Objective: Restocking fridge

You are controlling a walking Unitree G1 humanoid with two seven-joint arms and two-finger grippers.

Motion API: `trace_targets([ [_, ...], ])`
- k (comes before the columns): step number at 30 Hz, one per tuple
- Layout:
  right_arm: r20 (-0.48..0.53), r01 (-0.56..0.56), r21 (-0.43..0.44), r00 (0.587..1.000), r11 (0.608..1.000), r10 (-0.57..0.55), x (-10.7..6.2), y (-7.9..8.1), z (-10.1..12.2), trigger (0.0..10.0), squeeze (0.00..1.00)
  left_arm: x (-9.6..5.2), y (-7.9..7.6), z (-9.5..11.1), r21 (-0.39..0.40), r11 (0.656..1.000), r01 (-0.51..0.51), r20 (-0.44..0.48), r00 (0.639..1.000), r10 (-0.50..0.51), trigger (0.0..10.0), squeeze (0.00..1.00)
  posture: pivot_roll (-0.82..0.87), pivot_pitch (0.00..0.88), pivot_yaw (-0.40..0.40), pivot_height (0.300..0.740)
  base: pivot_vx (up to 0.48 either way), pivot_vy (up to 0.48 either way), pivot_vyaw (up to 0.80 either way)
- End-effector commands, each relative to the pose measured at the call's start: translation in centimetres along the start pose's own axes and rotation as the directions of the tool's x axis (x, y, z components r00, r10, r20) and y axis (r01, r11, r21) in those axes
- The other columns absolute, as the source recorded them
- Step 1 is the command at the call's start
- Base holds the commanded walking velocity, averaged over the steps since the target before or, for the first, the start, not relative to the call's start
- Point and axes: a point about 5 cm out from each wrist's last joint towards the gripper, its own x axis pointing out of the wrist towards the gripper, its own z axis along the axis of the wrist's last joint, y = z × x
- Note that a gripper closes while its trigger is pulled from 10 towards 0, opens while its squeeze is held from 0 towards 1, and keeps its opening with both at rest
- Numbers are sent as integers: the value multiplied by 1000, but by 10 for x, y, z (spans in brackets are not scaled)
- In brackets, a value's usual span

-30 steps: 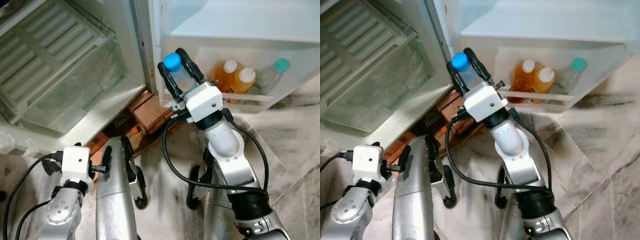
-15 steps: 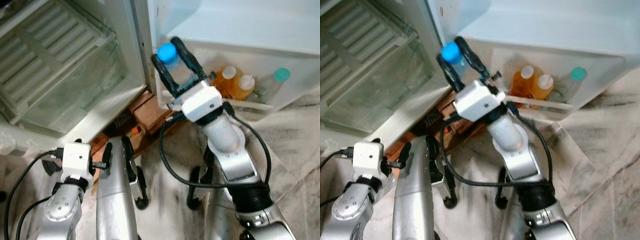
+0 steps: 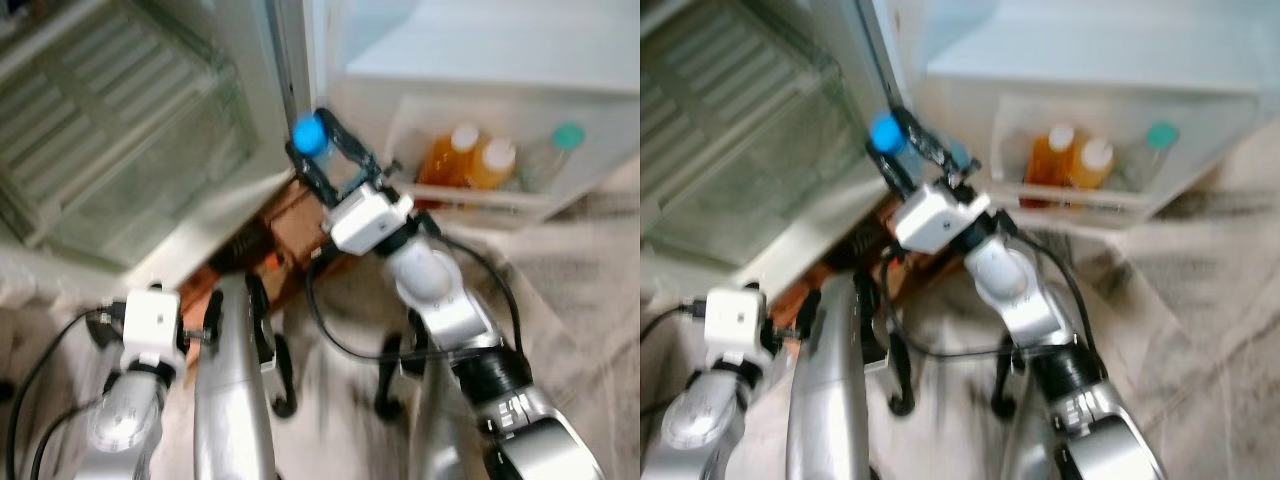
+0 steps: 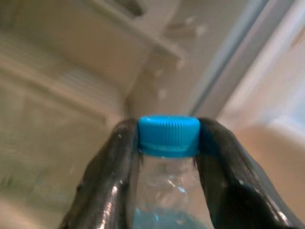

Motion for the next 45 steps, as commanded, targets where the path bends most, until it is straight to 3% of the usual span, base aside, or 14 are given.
trace_targets([
  [1,-61,-33,-45,998,998,30,-8,9,-15,10000,0,-7,2,-5,2,1000,-6,-25,1000,7,10000,0,275,346,110,519,0,0,0],
  [6,-159,-66,-77,986,995,53,-7,11,-34,10000,0,-9,2,-4,3,1000,-6,-28,1000,6,10000,0,288,360,112,519,0,0,0],
  [10,-137,-41,-77,990,996,31,1,5,-30,10000,0,-12,2,-5,5,1000,-7,-30,1000,8,10000,0,301,363,112,519,0,0,0],
  [15,76,90,-55,993,994,-85,28,-23,8,10000,0,-14,5,-5,10,1000,-14,-36,999,14,10000,0,301,365,113,519,0,0,0],
  [16,188,152,-88,973,984,-134,38,-35,22,10000,0,-14,5,-6,11,1000,-11,-37,999,12,10000,0,302,367,115,519,0,0,0],
  [18,223,175,-98,963,980,-150,41,-39,26,10000,0,-14,4,-6,12,1000,-10,-37,999,11,10000,0,302,367,115,519,0,0,0],
  [22,394,320,-141,886,937,-244,58,-72,56,10000,0,-15,4,-5,13,1000,-6,-39,999,6,10000,0,301,367,118,519,0,0,0],
  [24,416,343,-129,871,930,-264,60,-78,63,10000,0,-15,4,-5,13,1000,-5,-40,999,6,10000,0,301,367,118,519,0,0,0],
  [30,414,347,-133,870,928,-266,58,-72,59,10000,0,-17,3,-5,13,1000,-4,-42,999,5,10000,0,312,374,121,519,0,0,0],
  [33,377,308,-193,900,932,-219,57,-57,42,10000,0,-23,3,-6,14,1000,-2,-54,999,3,10000,0,329,389,126,519,0,0,0],
  [35,374,298,-241,907,924,-195,59,-56,39,10000,0,-26,3,-5,15,1000,-2,-56,998,3,10000,0,339,392,123,519,0,0,0],
  [38,391,322,-230,895,919,-215,64,-66,45,10000,0,-28,4,-6,17,1000,-5,-60,998,6,10000,0,346,399,123,519,0,0,0],
  [41,463,394,-192,844,899,-271,75,-88,66,10000,0,-30,6,-6,19,1000,-14,-66,998,15,10000,0,345,403,121,519,0,0,0],
  [45,513,423,-175,810,889,-284,77,-94,77,10000,0,-31,4,-6,17,1000,-13,-69,997,14,10000,0,346,405,120,519,0,0,0],
])
